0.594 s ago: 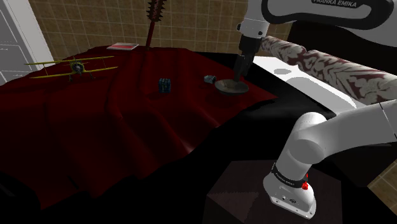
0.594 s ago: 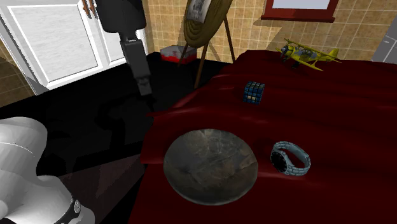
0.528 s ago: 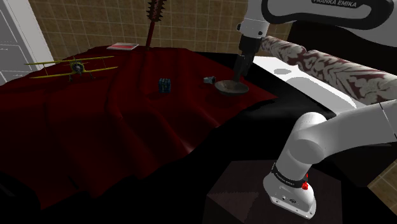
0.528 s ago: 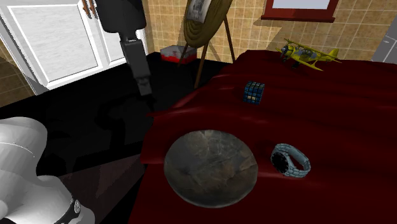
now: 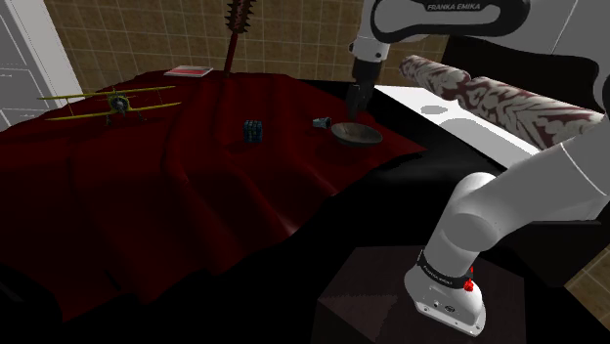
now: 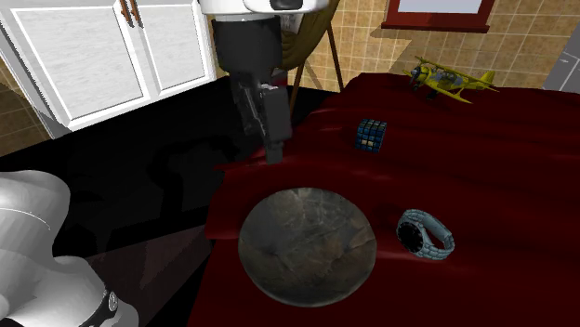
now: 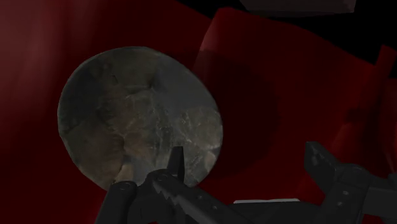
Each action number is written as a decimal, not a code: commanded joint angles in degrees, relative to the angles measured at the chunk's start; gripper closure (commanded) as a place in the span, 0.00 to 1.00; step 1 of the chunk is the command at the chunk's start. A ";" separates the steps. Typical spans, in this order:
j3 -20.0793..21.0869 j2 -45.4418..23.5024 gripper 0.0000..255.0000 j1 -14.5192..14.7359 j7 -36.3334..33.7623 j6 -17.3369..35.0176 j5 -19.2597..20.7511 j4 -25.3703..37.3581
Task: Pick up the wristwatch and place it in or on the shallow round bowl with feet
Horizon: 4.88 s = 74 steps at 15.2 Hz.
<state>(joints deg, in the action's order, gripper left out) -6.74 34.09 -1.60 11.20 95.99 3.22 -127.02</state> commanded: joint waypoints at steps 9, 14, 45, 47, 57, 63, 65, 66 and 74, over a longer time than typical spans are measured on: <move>-7.60 -20.52 0.00 -0.92 10.20 5.78 -0.50 13.50; -10.46 -31.92 0.00 -1.96 15.53 6.41 -3.16 23.23; -12.17 -48.76 1.00 -5.30 22.27 9.85 -8.41 34.81; -12.18 -48.69 1.00 -5.30 22.21 9.11 -8.37 35.48; -12.35 -48.79 1.00 -5.67 22.04 1.37 -8.31 43.33; -12.45 -49.64 1.00 -6.10 22.07 -3.64 -8.56 49.15; -12.49 -50.08 1.00 -6.29 22.10 -5.39 -8.71 51.33; -12.50 -50.33 1.00 -6.40 22.12 -6.29 -8.79 52.47; -12.52 -36.65 1.00 -4.13 20.61 -3.82 -4.36 37.04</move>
<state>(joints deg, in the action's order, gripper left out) -19.28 -4.70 -6.01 32.07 91.65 -1.86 -87.42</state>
